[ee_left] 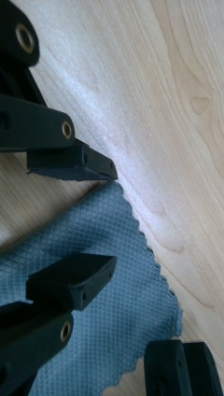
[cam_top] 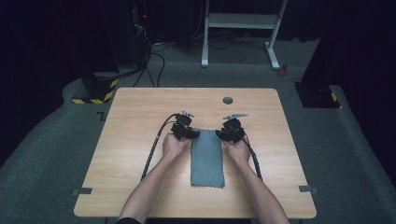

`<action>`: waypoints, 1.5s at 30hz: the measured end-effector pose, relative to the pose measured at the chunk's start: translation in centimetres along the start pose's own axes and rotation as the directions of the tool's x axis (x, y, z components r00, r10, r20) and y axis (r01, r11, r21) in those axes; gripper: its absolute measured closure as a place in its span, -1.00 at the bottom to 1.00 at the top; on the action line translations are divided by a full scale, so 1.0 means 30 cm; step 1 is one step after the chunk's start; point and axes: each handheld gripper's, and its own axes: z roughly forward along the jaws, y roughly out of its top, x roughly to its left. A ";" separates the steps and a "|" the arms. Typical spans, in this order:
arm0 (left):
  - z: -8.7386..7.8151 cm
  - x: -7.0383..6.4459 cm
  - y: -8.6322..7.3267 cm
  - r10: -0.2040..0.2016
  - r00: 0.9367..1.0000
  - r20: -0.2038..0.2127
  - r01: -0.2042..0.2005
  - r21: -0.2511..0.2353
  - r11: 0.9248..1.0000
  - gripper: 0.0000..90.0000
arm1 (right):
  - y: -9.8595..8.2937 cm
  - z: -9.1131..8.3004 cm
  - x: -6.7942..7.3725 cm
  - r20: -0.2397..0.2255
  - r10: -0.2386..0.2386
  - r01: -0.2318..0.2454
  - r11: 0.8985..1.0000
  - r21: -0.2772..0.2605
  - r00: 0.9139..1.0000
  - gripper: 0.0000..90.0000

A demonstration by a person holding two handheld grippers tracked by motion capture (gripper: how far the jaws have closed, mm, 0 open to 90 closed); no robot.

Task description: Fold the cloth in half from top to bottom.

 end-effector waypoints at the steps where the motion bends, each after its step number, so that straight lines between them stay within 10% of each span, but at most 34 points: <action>1: 0.002 -0.001 0.001 -0.001 1.000 0.000 0.001 -0.002 1.000 0.18 | 0.002 0.005 0.002 0.000 0.006 -0.006 1.000 0.020 1.000 0.46; 31: 0.007 -0.007 0.013 0.082 0.996 0.040 -0.084 0.038 0.996 0.96 | 0.015 0.039 0.045 -0.021 -0.118 0.119 0.990 0.076 0.993 0.95; 45: -0.116 -0.027 0.000 0.141 0.984 0.107 -0.138 -0.035 0.990 0.97 | 0.022 -0.091 0.083 -0.071 -0.212 0.214 0.977 0.014 0.975 0.96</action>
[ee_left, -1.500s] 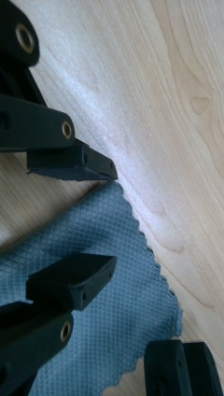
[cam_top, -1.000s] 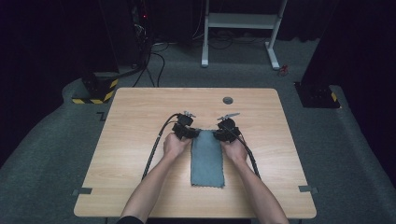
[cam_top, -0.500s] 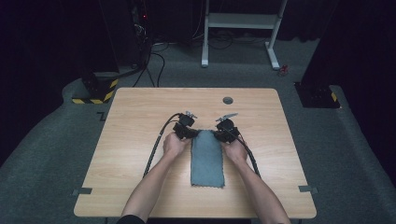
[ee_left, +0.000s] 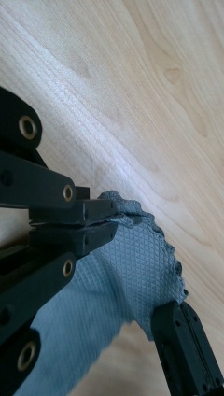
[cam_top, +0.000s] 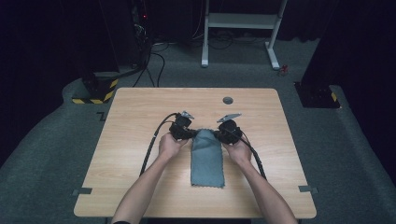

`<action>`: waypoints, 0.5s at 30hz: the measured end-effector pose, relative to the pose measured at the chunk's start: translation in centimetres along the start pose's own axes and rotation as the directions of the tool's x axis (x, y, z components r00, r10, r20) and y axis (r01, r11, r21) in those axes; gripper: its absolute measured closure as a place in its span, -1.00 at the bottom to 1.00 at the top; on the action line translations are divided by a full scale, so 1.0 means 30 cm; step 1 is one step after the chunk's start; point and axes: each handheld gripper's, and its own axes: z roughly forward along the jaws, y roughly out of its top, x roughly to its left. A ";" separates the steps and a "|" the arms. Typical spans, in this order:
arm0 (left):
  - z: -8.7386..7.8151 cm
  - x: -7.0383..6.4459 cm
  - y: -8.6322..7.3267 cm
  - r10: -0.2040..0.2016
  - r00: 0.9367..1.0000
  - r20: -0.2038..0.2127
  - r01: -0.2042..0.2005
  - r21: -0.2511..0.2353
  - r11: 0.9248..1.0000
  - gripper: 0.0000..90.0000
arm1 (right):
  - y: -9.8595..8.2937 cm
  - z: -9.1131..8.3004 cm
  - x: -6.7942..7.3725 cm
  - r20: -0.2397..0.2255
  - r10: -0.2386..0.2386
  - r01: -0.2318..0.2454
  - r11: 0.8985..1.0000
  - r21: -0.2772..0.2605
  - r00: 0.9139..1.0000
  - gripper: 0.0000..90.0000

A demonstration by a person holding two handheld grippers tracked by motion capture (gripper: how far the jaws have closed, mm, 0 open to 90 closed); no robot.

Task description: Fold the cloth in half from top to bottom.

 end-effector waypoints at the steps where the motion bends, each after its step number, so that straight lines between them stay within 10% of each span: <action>1: -0.013 -0.004 0.000 0.004 1.000 0.008 -0.004 -0.007 1.000 0.97 | 0.000 -0.015 0.003 -0.005 -0.013 0.013 1.000 -0.007 1.000 0.96; 15: -0.055 0.003 0.074 0.008 1.000 0.004 -0.007 -0.042 0.999 0.96 | 0.059 -0.093 -0.016 -0.016 -0.013 0.012 1.000 -0.026 1.000 0.97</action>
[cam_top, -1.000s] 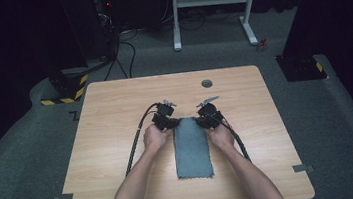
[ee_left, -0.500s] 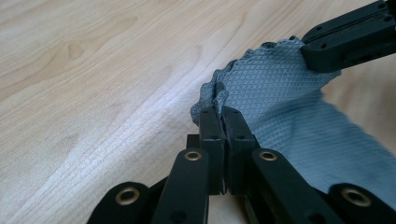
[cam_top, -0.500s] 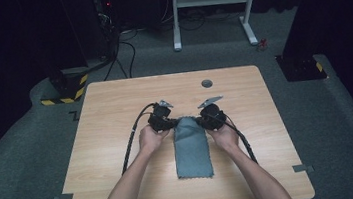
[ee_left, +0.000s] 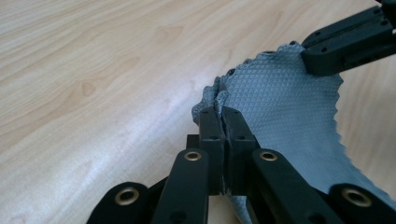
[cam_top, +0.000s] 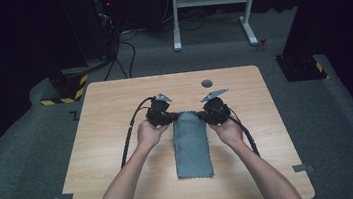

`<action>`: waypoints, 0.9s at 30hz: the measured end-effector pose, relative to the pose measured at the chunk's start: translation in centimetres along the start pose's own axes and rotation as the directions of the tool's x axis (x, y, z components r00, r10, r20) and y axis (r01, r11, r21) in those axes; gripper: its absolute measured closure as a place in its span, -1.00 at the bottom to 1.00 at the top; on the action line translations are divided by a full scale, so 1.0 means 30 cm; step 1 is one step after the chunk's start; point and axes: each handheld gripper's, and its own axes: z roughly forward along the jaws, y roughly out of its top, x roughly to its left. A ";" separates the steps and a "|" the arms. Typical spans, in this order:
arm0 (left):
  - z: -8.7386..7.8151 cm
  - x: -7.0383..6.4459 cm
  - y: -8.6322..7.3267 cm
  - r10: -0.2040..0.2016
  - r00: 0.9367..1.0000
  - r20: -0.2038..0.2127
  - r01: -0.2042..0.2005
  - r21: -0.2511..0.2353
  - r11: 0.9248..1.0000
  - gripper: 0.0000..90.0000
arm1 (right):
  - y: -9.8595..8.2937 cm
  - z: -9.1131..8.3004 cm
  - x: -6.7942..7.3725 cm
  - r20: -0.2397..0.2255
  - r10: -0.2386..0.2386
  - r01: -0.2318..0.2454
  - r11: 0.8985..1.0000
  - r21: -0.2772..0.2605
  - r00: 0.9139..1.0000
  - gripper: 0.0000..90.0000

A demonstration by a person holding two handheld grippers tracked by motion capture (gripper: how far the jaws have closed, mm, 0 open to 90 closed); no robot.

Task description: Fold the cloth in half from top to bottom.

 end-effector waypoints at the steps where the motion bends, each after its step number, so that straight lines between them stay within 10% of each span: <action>1: 0.006 0.006 0.007 -0.005 1.000 -0.005 0.005 0.009 1.000 0.96 | 0.006 0.008 -0.004 0.007 0.004 -0.004 1.000 0.005 1.000 0.97; 10: 0.016 0.031 0.065 -0.026 0.998 -0.051 0.025 -0.016 1.000 0.96 | 0.060 0.034 -0.040 0.046 0.026 -0.026 1.000 -0.005 0.999 0.97; 27: 0.009 0.013 0.016 0.012 1.000 -0.011 -0.012 0.008 1.000 0.95 | 0.026 0.028 -0.030 0.017 0.007 -0.007 1.000 -0.012 1.000 0.96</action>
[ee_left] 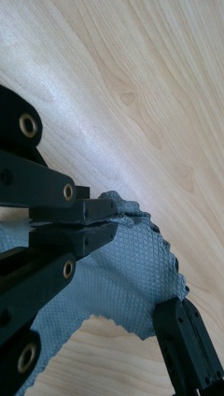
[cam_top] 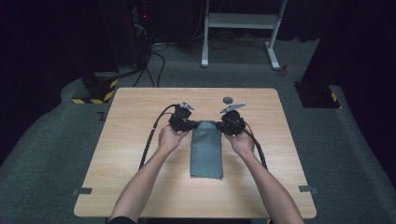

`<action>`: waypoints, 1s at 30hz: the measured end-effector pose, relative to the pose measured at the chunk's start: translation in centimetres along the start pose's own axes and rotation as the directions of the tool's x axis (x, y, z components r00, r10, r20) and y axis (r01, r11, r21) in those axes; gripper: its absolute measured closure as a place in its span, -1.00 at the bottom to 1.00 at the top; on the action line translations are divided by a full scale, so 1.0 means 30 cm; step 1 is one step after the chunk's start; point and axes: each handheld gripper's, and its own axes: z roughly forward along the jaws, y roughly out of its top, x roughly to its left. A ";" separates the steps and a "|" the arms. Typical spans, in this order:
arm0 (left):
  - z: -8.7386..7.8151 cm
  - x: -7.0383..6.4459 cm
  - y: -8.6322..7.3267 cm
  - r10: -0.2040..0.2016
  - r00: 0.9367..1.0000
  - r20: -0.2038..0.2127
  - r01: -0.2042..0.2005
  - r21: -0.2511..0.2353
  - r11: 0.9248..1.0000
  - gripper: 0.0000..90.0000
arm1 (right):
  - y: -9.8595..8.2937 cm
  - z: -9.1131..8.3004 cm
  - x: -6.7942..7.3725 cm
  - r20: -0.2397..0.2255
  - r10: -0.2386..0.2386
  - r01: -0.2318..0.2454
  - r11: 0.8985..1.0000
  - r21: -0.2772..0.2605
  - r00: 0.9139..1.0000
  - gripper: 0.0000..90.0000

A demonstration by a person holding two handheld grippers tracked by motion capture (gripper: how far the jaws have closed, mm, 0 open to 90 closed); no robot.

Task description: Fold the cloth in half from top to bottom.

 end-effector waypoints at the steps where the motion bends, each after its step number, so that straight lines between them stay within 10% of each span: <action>1: -0.002 -0.003 -0.002 0.004 1.000 0.004 -0.004 -0.004 1.000 0.95 | -0.002 -0.001 0.001 -0.003 0.003 -0.003 1.000 0.001 1.000 0.96; 30: 0.040 -0.055 -0.133 0.014 0.999 0.042 -0.016 0.051 0.999 0.94 | -0.139 0.039 0.047 -0.059 -0.013 0.015 0.999 0.048 0.998 0.96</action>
